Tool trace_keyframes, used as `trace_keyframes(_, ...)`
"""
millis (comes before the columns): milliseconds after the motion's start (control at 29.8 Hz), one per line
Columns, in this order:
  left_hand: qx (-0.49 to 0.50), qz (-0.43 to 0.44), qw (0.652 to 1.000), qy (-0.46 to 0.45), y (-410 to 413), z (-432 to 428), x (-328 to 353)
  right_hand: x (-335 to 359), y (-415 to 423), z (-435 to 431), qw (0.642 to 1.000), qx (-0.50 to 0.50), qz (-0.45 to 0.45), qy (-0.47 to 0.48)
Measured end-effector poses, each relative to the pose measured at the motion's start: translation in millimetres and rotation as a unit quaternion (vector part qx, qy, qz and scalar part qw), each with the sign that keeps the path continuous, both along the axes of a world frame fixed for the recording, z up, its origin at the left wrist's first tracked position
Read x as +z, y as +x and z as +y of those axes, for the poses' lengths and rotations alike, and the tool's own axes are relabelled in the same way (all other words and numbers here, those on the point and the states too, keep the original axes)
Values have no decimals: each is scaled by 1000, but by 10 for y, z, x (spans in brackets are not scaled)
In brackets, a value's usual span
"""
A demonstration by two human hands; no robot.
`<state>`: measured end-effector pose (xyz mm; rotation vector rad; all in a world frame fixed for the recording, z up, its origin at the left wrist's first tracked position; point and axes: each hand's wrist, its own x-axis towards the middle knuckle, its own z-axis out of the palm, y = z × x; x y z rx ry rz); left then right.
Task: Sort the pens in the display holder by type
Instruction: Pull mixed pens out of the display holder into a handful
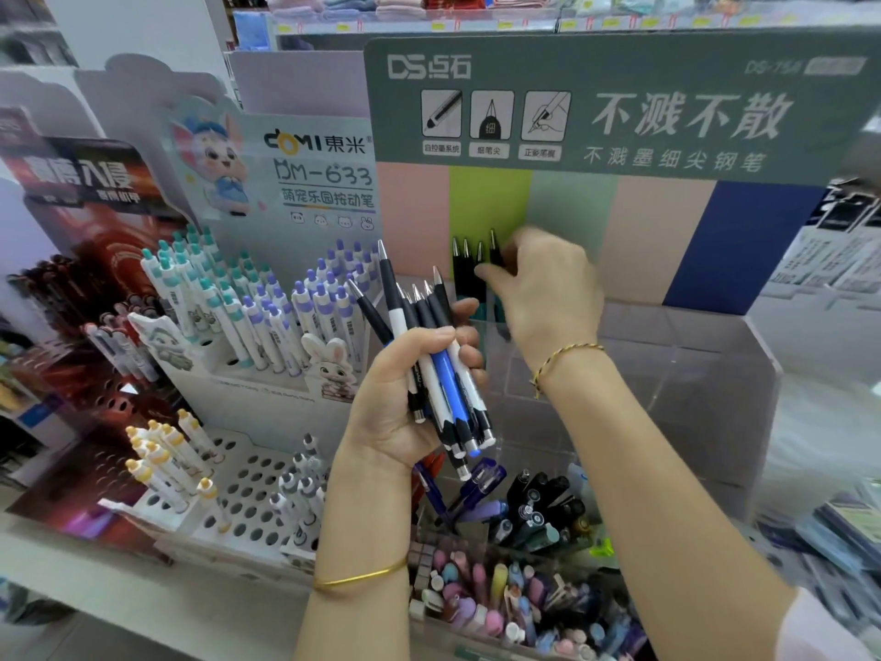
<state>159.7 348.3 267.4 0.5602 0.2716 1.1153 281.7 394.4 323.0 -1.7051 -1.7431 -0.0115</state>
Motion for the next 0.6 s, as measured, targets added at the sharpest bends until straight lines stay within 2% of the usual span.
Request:
trace_keyframes(134,-46,-41,998,10,-4,-22,-25,-26,11,23,996,-34,-71,-34)
trace_keyframes(268,-60,-13,998,26,1,-37,-1,-81,24,54,996,-45,-70,-36)
trace_keyframes(336,-68,-10,998,16,-3,-30,10,-88,42,37,998,-42,-49,-6)
trace_keyframes(436,-73,5,997,9,-21,4,4,-52,47,-59,992,47,57,100)
trace_keyframes(470,-69,15,997,10,-25,14,-2,-24,34,-101,983,102,112,100)
trace_keyframes(537,-49,27,998,4,-20,10,6,46,4,-191,952,203,227,12)
trace_keyframes(604,-9,50,999,-6,-2,-7,30,51,6,-201,919,257,292,-66)
